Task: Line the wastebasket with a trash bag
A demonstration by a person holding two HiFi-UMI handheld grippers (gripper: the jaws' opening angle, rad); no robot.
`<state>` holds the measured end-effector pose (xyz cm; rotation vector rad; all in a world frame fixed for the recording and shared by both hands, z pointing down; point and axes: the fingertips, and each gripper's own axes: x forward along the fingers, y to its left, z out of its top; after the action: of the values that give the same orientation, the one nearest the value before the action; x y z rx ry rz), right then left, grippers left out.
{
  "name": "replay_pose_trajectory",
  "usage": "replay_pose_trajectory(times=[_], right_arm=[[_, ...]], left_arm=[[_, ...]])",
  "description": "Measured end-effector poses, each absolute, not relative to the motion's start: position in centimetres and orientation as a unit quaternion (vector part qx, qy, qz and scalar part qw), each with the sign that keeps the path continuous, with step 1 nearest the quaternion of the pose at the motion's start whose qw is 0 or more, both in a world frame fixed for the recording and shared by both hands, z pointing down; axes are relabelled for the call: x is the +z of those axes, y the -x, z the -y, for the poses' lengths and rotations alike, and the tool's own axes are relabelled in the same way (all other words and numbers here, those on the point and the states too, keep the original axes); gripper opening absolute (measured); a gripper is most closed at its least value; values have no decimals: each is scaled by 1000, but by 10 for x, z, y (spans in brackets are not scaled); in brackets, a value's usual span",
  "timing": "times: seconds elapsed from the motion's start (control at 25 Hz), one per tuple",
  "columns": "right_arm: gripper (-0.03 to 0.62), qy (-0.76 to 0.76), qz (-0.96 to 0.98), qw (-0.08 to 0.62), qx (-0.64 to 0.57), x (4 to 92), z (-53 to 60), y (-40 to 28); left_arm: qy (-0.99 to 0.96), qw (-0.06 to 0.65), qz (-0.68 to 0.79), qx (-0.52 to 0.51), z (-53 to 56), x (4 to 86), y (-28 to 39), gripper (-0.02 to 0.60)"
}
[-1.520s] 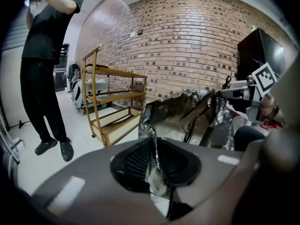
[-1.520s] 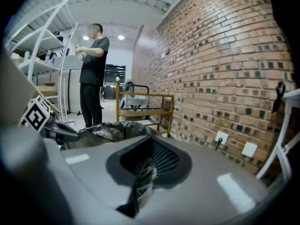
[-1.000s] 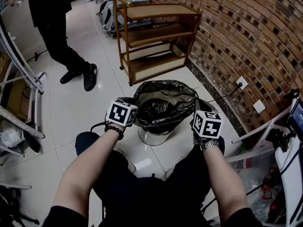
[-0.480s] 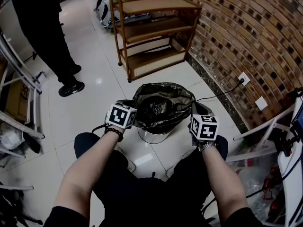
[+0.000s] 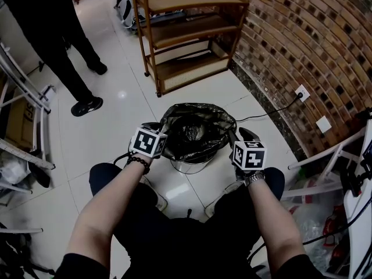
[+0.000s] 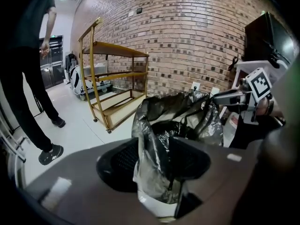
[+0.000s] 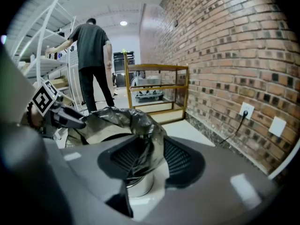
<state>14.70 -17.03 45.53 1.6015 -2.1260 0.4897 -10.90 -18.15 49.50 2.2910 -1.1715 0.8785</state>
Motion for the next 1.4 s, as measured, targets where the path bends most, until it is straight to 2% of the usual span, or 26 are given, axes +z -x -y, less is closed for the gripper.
replay_pose_trajectory(times=[0.24, 0.36, 0.72, 1.08, 1.4], right_arm=[[161, -563, 765, 215, 227, 469, 168, -145], [124, -561, 756, 215, 262, 474, 167, -148], [124, -554, 730, 233, 325, 486, 169, -167], [132, -548, 704, 284, 352, 517, 177, -176], [179, -516, 712, 322, 351, 538, 179, -162]], left_arm=[[-822, 229, 414, 318, 181, 503, 104, 209], [-824, 248, 409, 304, 183, 505, 101, 209], [-800, 322, 398, 313, 188, 539, 102, 212], [-783, 338, 386, 352, 194, 565, 103, 246], [-786, 315, 371, 381, 199, 576, 96, 278]])
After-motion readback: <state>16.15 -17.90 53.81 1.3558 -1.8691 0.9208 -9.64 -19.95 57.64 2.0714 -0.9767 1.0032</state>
